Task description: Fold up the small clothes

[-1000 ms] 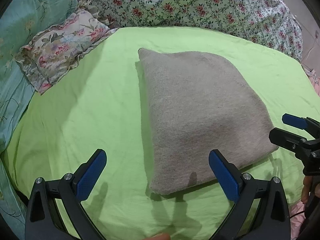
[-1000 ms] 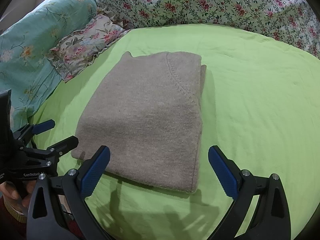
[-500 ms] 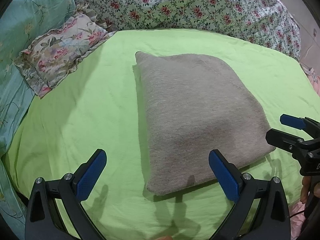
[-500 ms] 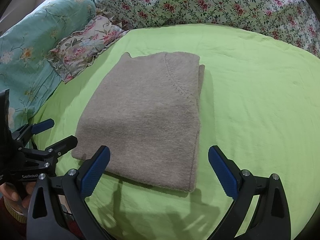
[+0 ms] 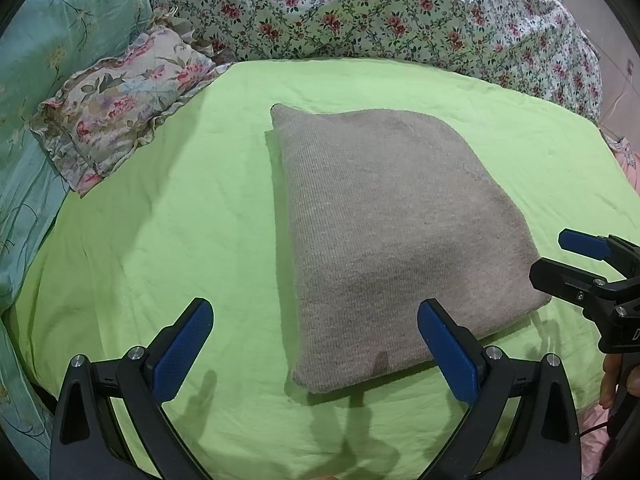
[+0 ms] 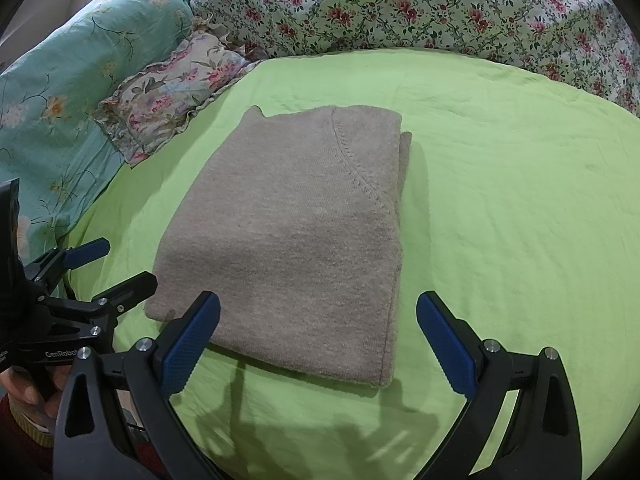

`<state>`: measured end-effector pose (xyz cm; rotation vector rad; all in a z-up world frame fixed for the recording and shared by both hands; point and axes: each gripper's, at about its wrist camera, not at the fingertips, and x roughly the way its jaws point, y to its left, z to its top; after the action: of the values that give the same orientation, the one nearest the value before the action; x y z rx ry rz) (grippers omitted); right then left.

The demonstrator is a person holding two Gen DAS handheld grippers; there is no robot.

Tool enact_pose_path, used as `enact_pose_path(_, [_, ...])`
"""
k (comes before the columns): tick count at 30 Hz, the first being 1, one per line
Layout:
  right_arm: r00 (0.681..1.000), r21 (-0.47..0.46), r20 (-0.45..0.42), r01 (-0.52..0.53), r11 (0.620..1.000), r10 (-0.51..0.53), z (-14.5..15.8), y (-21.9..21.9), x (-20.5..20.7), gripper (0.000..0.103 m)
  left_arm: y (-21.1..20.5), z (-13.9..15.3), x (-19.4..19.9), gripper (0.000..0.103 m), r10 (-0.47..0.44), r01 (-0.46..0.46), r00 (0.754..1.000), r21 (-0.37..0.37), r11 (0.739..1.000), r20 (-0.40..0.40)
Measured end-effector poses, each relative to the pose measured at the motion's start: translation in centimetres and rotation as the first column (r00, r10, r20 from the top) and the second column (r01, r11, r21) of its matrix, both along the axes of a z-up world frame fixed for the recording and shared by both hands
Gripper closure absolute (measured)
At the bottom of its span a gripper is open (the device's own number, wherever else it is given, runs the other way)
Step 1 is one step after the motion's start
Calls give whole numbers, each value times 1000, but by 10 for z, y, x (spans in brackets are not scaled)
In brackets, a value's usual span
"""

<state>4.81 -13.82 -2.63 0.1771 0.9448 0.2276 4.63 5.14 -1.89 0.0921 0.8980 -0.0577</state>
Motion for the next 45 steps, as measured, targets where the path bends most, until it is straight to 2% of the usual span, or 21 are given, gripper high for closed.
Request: enact_pose_path(45, [1000,-1,0,-4,1000,4,2,1,1,4,4,3,3,1,6,-6,1000,-6,1000,-2])
